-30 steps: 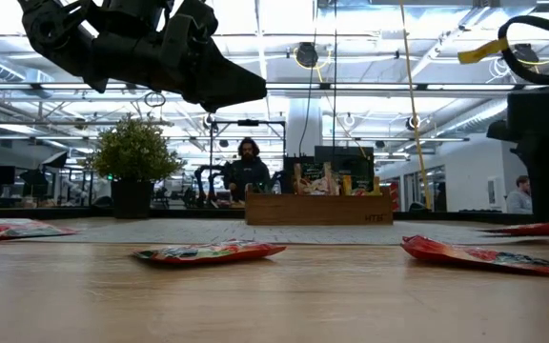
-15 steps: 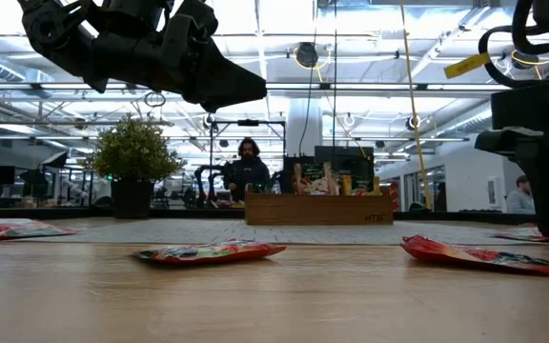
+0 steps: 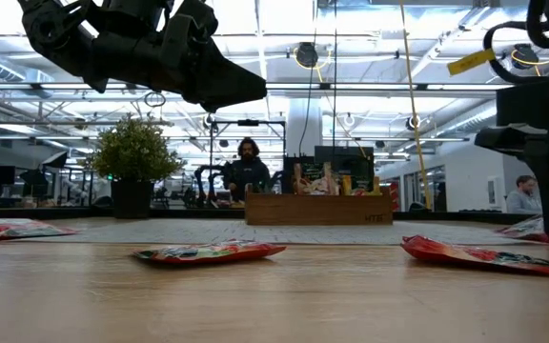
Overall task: Pick & Place Tea
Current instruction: Put the red tea bag into the left section of the wooden organizer
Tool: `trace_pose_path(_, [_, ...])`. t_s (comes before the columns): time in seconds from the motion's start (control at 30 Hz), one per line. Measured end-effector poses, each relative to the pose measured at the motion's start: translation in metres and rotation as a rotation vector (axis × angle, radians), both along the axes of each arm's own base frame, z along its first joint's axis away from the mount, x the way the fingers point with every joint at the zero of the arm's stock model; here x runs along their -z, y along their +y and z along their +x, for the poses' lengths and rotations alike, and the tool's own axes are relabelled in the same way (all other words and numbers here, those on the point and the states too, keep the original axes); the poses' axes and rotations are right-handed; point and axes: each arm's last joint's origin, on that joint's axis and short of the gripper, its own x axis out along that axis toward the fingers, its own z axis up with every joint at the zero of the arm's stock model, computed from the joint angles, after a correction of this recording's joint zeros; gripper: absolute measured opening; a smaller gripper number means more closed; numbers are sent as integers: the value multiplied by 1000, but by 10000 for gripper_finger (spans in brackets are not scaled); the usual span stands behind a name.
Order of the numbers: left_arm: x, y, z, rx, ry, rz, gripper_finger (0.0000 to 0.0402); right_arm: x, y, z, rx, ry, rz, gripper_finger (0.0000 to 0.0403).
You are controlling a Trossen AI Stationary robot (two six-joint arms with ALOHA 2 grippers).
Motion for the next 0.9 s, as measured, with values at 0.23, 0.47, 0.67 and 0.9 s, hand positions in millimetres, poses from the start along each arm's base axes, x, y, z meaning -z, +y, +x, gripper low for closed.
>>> trace_pose_path(0.23, [0,0,0,0,0,0,152,-16,7,6,-51,-132,-159,1])
trace_pose_path(0.47, [0,0,0,-1,0,0,152,-24,11,13,-74,-249,-274,0])
trace_pose_path(0.67, [0,0,0,0,0,0,152,-26,11,27,-108,-416,-555,0])
trace_pose_path(0.9, [-1,0,0,0,-8,-8,152,-22,-7,59,-146,-575,-650,0])
